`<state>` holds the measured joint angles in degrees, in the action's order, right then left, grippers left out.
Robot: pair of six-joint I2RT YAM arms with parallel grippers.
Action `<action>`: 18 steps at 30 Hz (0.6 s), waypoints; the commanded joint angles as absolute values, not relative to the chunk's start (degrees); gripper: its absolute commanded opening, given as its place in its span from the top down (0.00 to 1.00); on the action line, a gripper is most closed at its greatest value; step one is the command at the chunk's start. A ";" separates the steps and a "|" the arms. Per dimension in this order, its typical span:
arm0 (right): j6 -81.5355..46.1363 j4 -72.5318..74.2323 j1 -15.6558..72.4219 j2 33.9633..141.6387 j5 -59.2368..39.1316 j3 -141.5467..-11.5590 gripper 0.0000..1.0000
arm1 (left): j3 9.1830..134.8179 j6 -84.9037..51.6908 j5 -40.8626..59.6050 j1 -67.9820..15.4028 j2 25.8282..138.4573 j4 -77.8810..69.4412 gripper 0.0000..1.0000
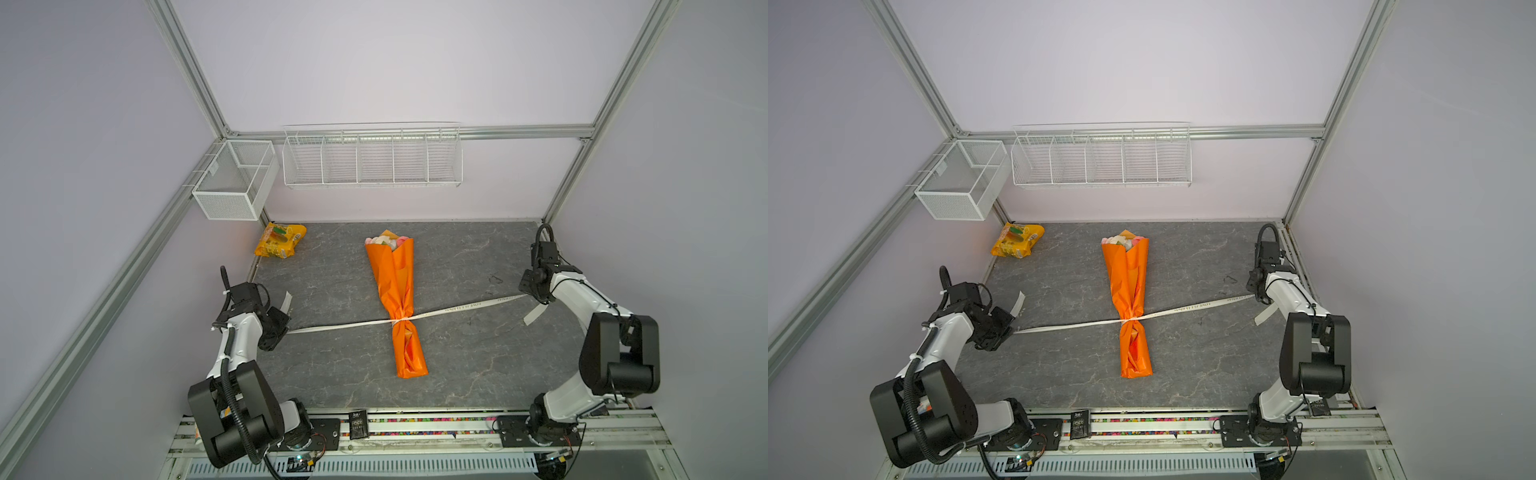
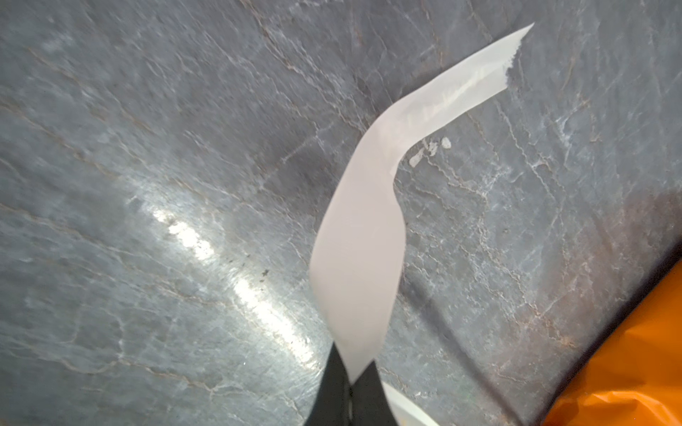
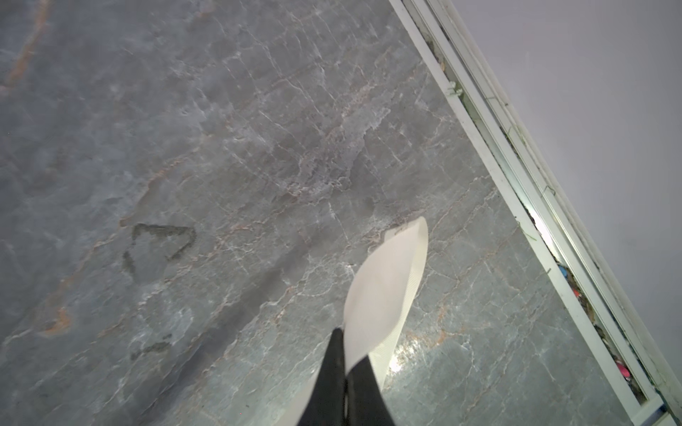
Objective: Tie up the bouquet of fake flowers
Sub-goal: 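Pull the ribbon ends outward with both grippers, drawing the knot tight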
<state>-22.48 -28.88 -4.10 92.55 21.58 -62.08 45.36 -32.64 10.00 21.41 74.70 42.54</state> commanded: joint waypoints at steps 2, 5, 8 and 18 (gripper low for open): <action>-22.64 -29.00 -8.42 93.34 30.92 -62.92 0.94 | 47.56 -32.95 2.17 23.46 75.88 44.17 1.00; -22.17 -28.66 -10.01 92.65 31.25 -63.17 0.94 | 48.60 -33.11 -0.65 24.56 75.84 45.17 1.00; -21.47 -28.87 -10.81 92.57 30.30 -63.84 0.94 | 48.82 -33.35 -2.38 25.58 75.59 45.31 1.00; -14.03 -30.81 -8.57 95.97 -2.10 -68.15 0.91 | 47.60 -31.40 7.48 20.18 70.13 40.68 1.00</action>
<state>-17.56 -32.51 -8.16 94.06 9.67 -65.23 46.33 -32.49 9.06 22.63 72.47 44.62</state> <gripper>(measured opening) 0.089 0.047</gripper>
